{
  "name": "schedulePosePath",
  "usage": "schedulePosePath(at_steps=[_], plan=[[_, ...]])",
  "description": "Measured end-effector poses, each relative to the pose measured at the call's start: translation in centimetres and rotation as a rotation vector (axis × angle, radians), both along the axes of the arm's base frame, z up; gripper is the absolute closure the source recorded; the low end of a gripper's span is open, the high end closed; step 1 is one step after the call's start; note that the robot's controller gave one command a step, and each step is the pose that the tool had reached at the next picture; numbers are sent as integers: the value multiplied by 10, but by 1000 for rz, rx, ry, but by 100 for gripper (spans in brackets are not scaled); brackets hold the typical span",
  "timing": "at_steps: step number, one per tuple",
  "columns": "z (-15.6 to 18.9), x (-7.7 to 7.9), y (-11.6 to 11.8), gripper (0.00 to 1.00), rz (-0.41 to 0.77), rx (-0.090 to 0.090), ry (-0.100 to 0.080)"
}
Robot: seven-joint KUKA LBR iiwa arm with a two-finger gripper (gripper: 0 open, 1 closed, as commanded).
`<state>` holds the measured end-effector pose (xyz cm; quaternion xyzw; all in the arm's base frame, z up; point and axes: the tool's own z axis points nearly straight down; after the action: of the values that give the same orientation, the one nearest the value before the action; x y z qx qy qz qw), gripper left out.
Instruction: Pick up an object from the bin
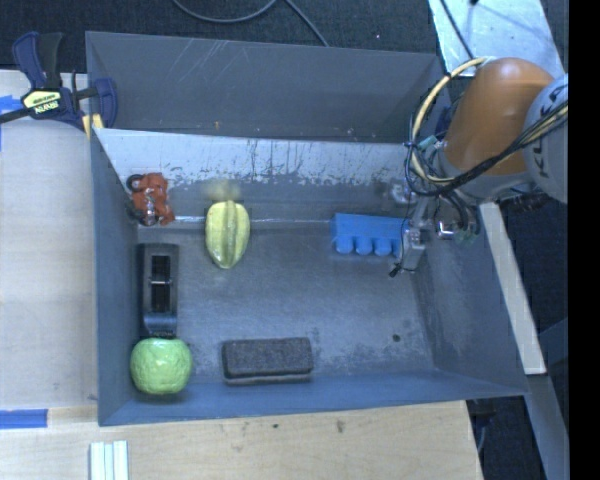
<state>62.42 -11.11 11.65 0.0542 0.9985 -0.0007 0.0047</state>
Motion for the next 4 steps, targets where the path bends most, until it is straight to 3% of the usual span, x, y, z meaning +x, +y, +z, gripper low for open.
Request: schedulePosePath(at_steps=[1, 2, 4], plan=[[-49, -4, 5, 0, -83, 3, 15], [-45, -1, 6, 100, -154, 2, 3], [-42, -1, 6, 100, -170, 2, 2]])
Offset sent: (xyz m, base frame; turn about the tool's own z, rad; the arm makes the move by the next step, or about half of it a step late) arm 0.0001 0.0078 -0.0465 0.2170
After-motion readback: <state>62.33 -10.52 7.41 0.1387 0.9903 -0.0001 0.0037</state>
